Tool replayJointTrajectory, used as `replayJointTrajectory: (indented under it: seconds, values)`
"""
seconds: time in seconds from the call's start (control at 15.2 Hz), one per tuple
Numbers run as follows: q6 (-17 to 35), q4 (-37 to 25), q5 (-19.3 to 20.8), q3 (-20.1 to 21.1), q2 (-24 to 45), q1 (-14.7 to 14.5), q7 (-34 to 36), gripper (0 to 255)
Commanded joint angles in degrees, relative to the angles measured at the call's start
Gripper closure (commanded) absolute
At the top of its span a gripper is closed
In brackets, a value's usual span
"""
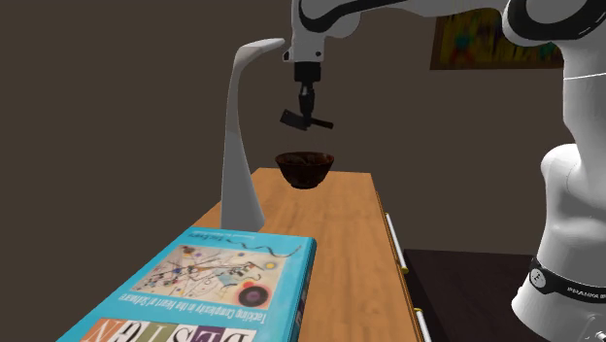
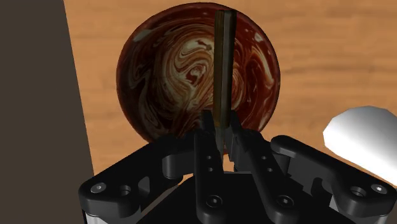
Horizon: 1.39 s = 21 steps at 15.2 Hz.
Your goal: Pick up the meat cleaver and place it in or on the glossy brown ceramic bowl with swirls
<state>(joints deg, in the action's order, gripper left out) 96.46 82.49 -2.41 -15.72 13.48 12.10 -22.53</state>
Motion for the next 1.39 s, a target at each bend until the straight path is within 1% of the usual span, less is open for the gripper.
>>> replayJointTrajectory:
  seconds: [0.0,0.86,1.32]
  values:
    - [0.3,-1.2,-0.5,-0.5,1.6,1.1,-1.6,255]
    - [10.5,9.2,-0.5,-0.3,1.3,0.7,-1.6,255]
    - [11.0,9.7,-0.5,-0.3,1.4,0.7,-1.6,255]
